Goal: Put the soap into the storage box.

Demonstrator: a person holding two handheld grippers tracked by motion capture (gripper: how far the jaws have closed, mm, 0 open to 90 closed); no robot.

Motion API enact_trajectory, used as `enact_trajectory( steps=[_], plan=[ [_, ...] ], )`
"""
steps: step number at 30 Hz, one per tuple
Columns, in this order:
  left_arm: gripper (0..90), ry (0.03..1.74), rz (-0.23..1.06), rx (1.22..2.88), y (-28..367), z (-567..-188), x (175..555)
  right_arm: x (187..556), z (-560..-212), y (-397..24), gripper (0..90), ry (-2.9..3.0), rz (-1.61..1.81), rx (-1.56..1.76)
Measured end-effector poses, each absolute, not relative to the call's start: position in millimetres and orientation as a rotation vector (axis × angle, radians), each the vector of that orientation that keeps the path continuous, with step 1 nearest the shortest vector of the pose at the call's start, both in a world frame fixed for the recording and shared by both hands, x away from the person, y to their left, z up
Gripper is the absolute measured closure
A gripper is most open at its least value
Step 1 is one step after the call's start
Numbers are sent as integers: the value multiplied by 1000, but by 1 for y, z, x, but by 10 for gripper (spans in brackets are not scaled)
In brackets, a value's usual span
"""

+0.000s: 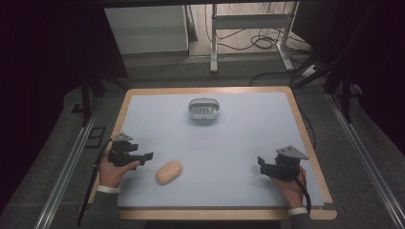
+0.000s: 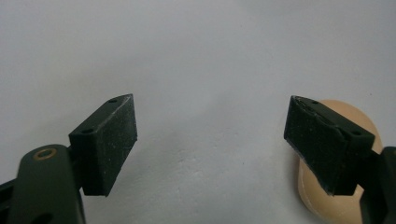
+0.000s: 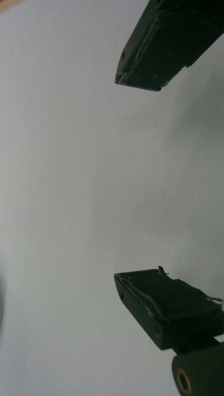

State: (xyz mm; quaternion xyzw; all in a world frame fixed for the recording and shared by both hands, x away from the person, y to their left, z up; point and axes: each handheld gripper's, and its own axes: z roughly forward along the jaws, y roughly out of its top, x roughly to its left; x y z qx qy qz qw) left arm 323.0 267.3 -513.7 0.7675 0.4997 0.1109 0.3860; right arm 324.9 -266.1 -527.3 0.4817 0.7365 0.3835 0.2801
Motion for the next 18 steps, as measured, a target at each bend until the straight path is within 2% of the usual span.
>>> enact_trajectory(
  steps=[9,18],
  plan=[
    [141,1261,298,1991,261,-514,317,327,-528,-268,59,1986,1039,1312],
    [157,1261,303,1994,261,-512,315,326,-528,-268,77,1966,1027,1318]
  ],
)
